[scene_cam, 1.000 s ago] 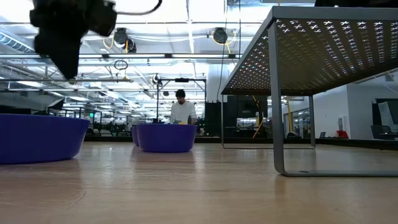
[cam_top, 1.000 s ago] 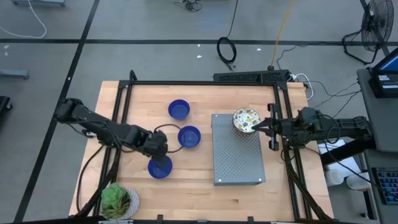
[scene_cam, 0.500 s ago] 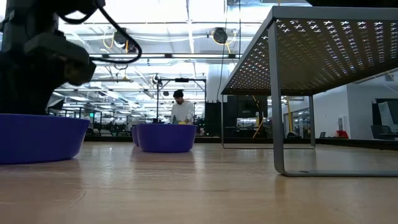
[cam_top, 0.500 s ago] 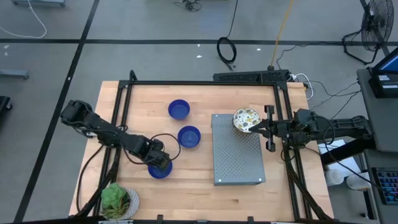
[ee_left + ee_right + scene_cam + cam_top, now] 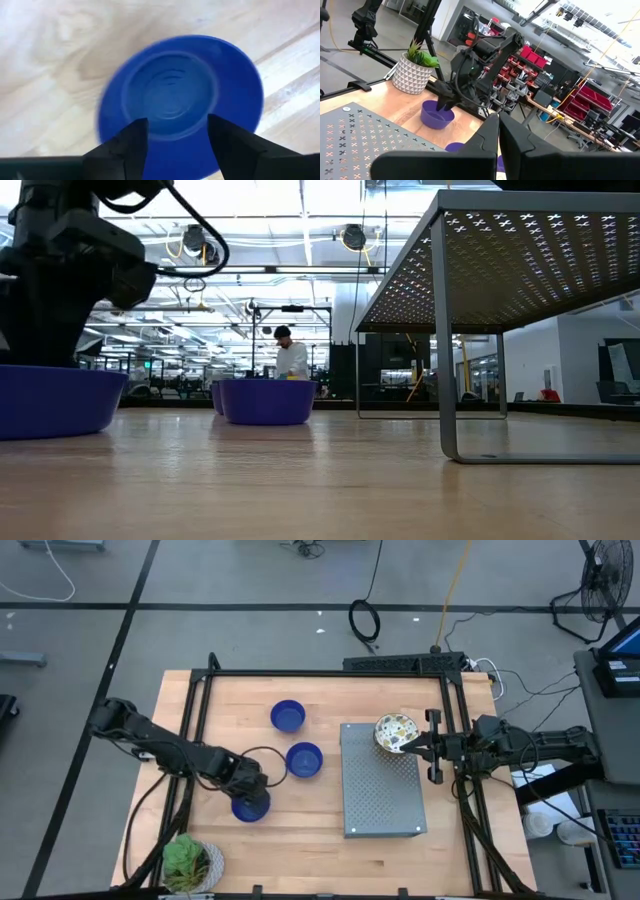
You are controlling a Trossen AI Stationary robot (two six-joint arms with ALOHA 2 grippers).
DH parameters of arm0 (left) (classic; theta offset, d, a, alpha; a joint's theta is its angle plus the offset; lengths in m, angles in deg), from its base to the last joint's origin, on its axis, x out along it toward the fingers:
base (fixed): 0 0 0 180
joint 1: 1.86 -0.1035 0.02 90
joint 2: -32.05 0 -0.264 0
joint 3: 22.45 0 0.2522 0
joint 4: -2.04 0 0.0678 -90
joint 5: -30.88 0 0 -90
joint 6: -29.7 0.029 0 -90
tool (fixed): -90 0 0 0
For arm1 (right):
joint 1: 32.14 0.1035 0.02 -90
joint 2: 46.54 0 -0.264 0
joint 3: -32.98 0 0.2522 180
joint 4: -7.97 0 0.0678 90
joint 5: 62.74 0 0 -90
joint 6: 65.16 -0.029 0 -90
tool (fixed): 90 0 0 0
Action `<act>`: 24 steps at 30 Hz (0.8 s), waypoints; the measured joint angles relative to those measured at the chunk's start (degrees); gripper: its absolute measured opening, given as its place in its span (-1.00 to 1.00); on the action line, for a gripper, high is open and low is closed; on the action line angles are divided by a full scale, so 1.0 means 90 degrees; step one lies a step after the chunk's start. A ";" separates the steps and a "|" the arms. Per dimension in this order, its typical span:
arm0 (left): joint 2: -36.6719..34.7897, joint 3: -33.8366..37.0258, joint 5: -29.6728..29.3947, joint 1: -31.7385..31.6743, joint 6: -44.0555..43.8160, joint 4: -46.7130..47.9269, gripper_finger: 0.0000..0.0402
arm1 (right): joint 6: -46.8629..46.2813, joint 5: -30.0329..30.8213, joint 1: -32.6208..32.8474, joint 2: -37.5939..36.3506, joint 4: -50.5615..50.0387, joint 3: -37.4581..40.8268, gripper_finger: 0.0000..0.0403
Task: Pick & Place Mini bowls
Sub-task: Put the bottom left blue bowl on the shelf
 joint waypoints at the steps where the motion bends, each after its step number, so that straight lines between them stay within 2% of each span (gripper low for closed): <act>1: -0.0079 0.0000 -0.0022 -0.0030 -0.0042 0.0147 0.00 | 0.0000 0.0002 0.0000 0.0000 -0.0001 0.0000 -1.00; 7: -0.0201 -0.0002 -0.0486 -0.0038 -0.0239 0.1093 -0.07 | 0.0000 0.0002 0.0000 -0.0002 -0.0024 0.0000 -1.00; 11: -0.0102 -0.0002 -0.1036 0.0050 -0.0114 0.1100 -0.09 | -0.0008 0.0002 0.0000 0.0000 -0.0055 0.0000 -1.00; 19: -0.0267 -0.0004 -0.0921 -0.0099 0.0413 0.0883 -0.09 | 0.0010 0.0003 0.0000 -0.0002 -0.0052 0.0000 -1.00; 24: -0.0327 -0.0005 -0.0992 -0.0093 0.0384 0.1453 -0.08 | 0.0008 0.0015 0.0000 -0.0002 -0.0051 -0.0002 -1.00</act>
